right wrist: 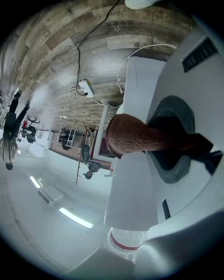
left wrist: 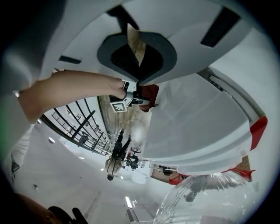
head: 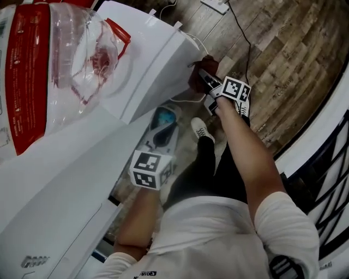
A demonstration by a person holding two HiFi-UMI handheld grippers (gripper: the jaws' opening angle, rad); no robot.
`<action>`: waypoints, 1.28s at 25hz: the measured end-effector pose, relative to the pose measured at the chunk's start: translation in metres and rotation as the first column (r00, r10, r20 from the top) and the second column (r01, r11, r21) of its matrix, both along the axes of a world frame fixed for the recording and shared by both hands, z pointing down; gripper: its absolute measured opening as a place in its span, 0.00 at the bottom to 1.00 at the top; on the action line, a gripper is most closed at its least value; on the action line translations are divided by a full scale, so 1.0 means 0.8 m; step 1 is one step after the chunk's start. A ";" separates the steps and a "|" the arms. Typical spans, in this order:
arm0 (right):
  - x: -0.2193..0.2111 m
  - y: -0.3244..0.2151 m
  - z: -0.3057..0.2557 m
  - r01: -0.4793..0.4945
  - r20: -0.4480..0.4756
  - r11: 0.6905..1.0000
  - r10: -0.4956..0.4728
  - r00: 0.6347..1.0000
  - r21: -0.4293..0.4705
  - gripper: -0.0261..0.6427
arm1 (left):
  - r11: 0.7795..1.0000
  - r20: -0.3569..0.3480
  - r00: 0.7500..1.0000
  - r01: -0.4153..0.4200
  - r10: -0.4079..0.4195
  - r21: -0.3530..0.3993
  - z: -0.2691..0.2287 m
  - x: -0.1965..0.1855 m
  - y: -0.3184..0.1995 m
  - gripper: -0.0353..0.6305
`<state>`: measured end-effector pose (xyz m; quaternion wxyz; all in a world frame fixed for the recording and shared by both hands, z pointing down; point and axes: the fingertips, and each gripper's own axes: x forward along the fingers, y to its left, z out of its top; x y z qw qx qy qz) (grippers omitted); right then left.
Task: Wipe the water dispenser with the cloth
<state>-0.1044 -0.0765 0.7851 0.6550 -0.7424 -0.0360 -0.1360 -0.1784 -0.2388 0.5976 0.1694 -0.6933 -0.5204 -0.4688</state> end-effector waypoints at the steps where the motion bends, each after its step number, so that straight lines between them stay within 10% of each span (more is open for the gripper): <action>1: 0.001 -0.001 0.011 -0.001 0.010 1.000 0.001 1.000 0.001 0.13 | 1.000 0.001 1.000 0.002 -0.002 0.003 0.003 0.000 -0.002 0.04; 20: 0.001 -0.009 0.184 -0.036 0.260 0.999 0.033 0.965 0.007 0.13 | 0.995 0.022 0.996 0.089 -0.089 0.042 0.038 -0.003 -0.042 0.04; 32: -0.017 -0.013 0.117 -0.022 0.212 0.997 0.037 0.977 -0.072 0.13 | 0.999 0.028 0.999 0.037 -0.037 0.008 0.023 -0.010 -0.042 0.04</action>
